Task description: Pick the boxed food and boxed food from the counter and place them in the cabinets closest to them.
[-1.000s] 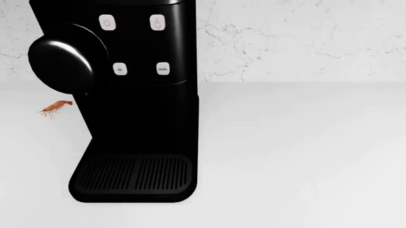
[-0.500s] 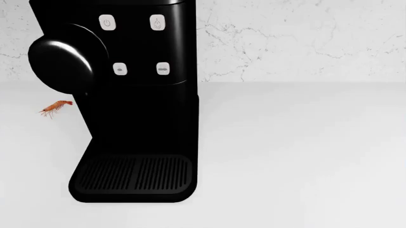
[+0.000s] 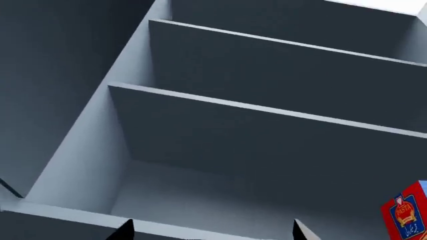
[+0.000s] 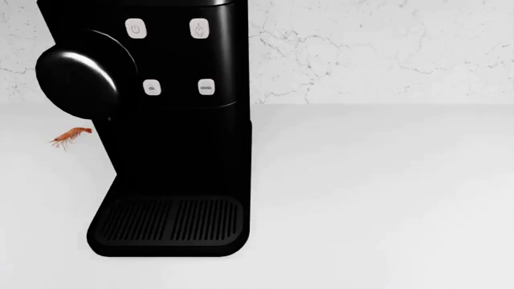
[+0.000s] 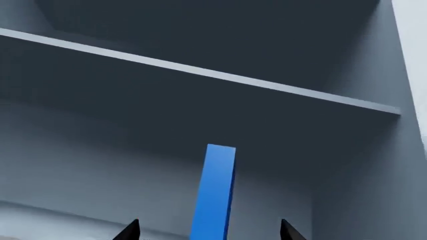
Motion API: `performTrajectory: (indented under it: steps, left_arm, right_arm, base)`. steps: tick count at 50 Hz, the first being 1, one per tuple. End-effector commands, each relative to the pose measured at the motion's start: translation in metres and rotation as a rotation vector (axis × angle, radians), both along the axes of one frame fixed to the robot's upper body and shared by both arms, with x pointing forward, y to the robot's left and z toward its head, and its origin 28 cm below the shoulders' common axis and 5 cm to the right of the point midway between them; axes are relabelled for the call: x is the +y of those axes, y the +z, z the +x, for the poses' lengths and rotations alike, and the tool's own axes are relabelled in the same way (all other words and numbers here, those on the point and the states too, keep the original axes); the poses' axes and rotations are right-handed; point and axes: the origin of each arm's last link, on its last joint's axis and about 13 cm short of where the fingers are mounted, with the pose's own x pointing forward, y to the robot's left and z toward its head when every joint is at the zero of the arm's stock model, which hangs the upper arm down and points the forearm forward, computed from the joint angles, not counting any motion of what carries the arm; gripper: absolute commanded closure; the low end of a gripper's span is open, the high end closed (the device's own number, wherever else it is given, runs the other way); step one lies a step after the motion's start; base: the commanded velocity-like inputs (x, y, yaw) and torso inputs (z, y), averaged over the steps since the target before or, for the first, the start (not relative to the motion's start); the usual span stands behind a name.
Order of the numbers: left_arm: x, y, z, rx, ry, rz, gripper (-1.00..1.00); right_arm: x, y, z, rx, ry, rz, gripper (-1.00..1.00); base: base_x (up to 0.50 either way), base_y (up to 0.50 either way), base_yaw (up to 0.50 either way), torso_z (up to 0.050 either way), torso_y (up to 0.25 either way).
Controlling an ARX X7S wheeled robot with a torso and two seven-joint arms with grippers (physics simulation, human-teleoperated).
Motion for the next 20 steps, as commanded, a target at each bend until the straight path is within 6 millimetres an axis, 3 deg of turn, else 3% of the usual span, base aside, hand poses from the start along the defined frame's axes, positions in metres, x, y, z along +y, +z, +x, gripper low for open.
performTrajectory:
  steps: [1, 20]
  left_arm:
    - [0.002, -0.004, -0.002, -0.044, 0.01, 0.016, -1.0]
    - [0.004, -0.006, -0.01, -0.117, -0.039, 0.0, -1.0]
  right_arm:
    - [-0.007, -0.018, -0.015, -0.044, 0.016, -0.008, -1.0]
    - [-0.017, -0.041, -0.035, -0.129, 0.035, -0.008, -1.0]
  base:
    - [0.0, 0.0, 0.0, 0.0, 0.0]
    - [0.0, 0.0, 0.0, 0.0, 0.0]
